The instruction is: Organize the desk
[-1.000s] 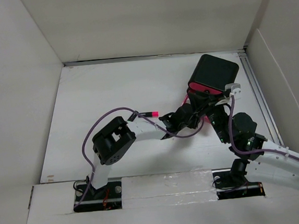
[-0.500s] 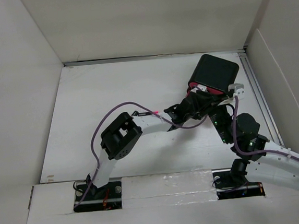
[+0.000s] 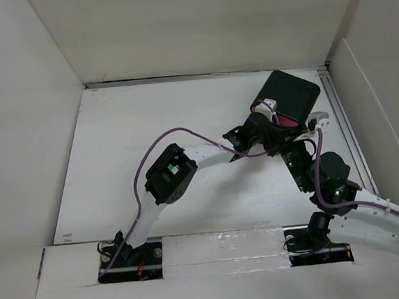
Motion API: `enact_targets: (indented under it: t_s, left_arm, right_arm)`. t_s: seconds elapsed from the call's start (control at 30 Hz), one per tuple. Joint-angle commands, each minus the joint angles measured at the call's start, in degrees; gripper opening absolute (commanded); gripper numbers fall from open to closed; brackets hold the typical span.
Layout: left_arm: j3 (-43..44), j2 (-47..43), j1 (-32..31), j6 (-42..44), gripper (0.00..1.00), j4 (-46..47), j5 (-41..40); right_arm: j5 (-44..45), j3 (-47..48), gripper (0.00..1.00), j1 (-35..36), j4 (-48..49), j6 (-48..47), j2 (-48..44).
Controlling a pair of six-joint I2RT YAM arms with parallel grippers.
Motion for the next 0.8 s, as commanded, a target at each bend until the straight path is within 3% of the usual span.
enact_targets:
  t_s: [0.0,0.27,0.37,0.53,0.77]
  left_arm:
    - [5.1,0.1,0.2,-1.0,0.22,4.4,0.0]
    - [6.1,0.6,0.2,-1.7,0.27,4.0,0.0]
    - [0.8,-2.7,0.2,-1.7,0.37,5.9,-0.4]
    - [-9.4,-10.9,0.2,-1.2,0.64,10.2,-1.7]
    - [-19.4,-19.1,0.2,-1.8,0.67,14.8,-1.9]
  right_arm:
    - [0.8,1.5,0.18,-0.1,2.0,0.4,-0.2]
    - [0.6,1.6,0.18,-0.1,1.6,0.2,-0.4]
    - [1.0,1.2,0.20,-0.1,2.2,0.3,-0.5]
    - [0.9,1.4,0.26,-0.1,2.3,0.3,0.3]
    - [1.1,1.6,0.28,-0.1,2.5,0.3,1.4]
